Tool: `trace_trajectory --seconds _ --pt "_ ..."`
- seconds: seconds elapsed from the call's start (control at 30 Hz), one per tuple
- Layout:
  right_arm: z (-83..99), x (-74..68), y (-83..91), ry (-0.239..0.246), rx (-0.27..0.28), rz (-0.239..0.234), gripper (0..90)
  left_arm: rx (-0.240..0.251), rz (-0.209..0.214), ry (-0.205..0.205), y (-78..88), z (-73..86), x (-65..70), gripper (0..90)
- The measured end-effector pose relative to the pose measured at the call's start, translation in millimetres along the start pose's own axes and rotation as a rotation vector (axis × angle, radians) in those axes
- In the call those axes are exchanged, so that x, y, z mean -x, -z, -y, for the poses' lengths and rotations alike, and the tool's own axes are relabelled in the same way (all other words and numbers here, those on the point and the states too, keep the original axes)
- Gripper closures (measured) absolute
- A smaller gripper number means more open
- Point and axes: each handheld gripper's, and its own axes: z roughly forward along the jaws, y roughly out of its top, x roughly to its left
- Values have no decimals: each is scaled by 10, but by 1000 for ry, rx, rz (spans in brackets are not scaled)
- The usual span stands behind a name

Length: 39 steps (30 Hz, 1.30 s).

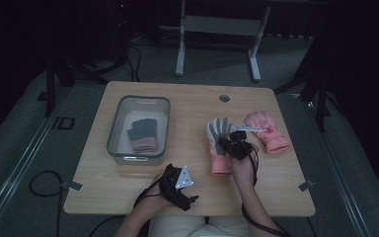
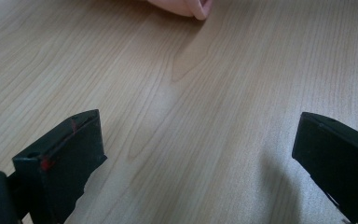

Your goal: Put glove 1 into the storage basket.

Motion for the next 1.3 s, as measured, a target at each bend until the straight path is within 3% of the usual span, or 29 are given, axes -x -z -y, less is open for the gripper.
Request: trace_trajectory --seconds 0.03,0.2,0.33,0.43,0.6,0.73,0.87,1.1,1.3 --pt "16 -13 -92 -8 -20 -1 880 5 2 4 -1 1 -1 15" --pt "37 -23 -226 -35 -45 -1 876 -2 3 -3 -3 1 5 15" --pt "77 -48 -388 -32 -91 5 841 0 6 -1 -1 2 7 15" --pt "88 -52 -423 -34 -90 9 811 3 9 1 3 5 6 15" --pt "2 -78 -255 -39 -36 -12 726 -1 9 -3 -4 9 -2 15" --pt "-131 -22 12 -1 37 -35 717 1 12 2 0 10 -3 15" --pt "-266 239 263 101 94 -4 704 4 13 4 -3 9 -1 15" --pt "-423 934 521 242 128 84 695 15 22 17 0 19 -13 15" --pt "-487 1506 550 285 73 155 677 2 18 7 -9 20 -2 15"
